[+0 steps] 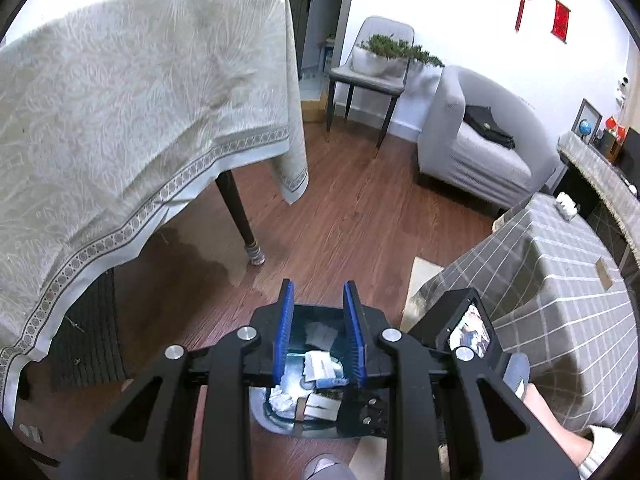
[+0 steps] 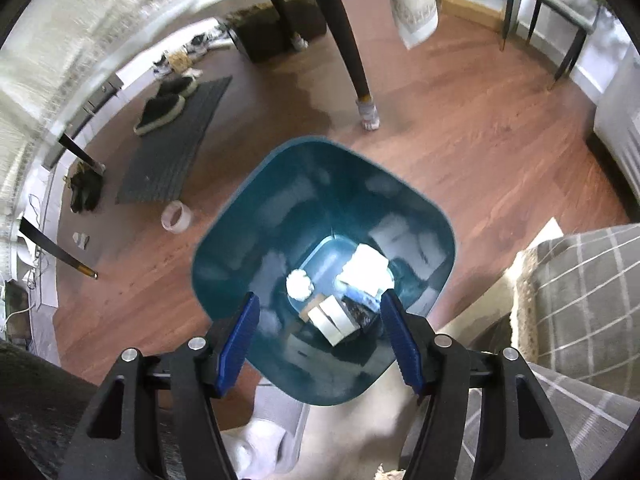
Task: Collect trash
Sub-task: 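Move both open tools back over the table toward the foil ball, then grasp the cardboard ring with the right tool while the left tool grasps the foil ball, then carry the foil ball and cardboard ring over the teal bin with both tools, then open the left tool over the bin to drop the foil ball, then lower the cardboard ring into the bin and open the right tool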
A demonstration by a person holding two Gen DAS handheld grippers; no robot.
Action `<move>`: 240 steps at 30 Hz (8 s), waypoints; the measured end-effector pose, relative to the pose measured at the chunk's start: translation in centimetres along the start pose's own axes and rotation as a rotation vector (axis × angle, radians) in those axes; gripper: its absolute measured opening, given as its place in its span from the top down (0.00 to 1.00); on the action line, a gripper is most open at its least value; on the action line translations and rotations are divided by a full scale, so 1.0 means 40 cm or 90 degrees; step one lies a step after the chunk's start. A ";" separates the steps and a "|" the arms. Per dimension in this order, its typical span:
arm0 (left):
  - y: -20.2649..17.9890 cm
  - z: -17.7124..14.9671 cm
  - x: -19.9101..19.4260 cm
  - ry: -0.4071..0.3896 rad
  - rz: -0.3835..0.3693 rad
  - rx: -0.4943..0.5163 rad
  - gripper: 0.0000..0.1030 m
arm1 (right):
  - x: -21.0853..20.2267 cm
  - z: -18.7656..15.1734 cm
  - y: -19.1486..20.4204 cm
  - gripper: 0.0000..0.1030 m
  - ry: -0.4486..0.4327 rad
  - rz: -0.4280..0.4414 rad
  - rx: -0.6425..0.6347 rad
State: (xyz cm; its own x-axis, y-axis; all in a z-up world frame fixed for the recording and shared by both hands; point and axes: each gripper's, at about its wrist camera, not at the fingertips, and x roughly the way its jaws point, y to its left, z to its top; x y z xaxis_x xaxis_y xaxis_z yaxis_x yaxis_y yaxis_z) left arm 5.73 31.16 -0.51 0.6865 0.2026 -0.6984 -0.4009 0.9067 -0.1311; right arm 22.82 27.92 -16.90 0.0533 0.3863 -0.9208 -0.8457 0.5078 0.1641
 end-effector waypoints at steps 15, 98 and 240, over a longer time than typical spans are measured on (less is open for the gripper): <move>-0.084 0.040 -0.044 -0.048 -0.022 -0.018 0.74 | -0.319 -0.012 -0.055 0.50 -0.160 -0.021 0.024; -1.112 0.205 0.439 0.081 -0.239 0.252 0.17 | -0.715 -0.497 -0.775 0.72 -0.279 -0.209 0.378; 0.255 -0.023 0.045 0.066 -0.050 -0.041 0.59 | 0.351 0.073 0.072 0.57 0.170 -0.070 0.016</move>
State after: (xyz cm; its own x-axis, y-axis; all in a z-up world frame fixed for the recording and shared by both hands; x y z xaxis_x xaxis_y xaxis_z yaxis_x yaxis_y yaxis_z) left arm 2.30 40.44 -3.75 0.6526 0.0904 -0.7523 -0.3891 0.8919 -0.2303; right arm 22.68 37.05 -28.31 -0.0003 0.1132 -0.9936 -0.8293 0.5552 0.0635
